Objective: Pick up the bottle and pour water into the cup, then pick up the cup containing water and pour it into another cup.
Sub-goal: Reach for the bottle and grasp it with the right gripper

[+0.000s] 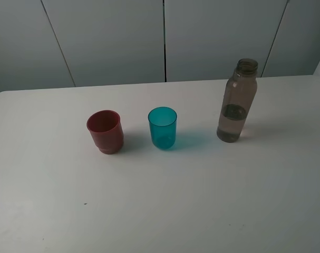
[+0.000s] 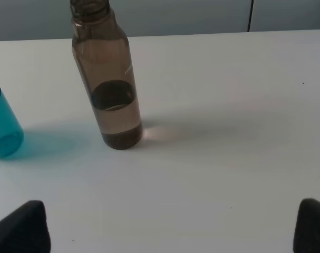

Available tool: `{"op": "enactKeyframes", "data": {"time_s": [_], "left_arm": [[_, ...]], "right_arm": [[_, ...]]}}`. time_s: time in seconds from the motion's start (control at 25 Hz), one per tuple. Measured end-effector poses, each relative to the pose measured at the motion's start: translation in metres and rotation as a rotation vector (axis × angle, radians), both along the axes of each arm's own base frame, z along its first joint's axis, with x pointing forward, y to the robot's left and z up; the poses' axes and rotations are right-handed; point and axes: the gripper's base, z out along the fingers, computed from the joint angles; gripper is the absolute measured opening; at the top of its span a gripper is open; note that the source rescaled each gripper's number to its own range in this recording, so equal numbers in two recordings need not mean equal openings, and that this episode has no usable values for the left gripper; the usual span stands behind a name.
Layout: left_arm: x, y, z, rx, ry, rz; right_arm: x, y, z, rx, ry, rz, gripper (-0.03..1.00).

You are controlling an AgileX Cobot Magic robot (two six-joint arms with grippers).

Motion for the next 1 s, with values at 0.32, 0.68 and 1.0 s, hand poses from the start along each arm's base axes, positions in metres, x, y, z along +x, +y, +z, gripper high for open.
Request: {"op": "enactKeyframes", "data": {"time_s": [0.32,0.68,1.0], "left_arm": [[0.0,0.0,0.0,0.0,0.0,0.0],[0.0,0.0,0.0,0.0,0.0,0.0],[0.0,0.0,0.0,0.0,0.0,0.0]], "right_arm": [[0.01,0.0,0.001,0.0,0.072,0.001,1.0],[0.084,0.001,0.037,0.042,0.152,-0.011,1.0],[0.154,0.021,0.01,0.104,0.089,0.066,1.0]]}}
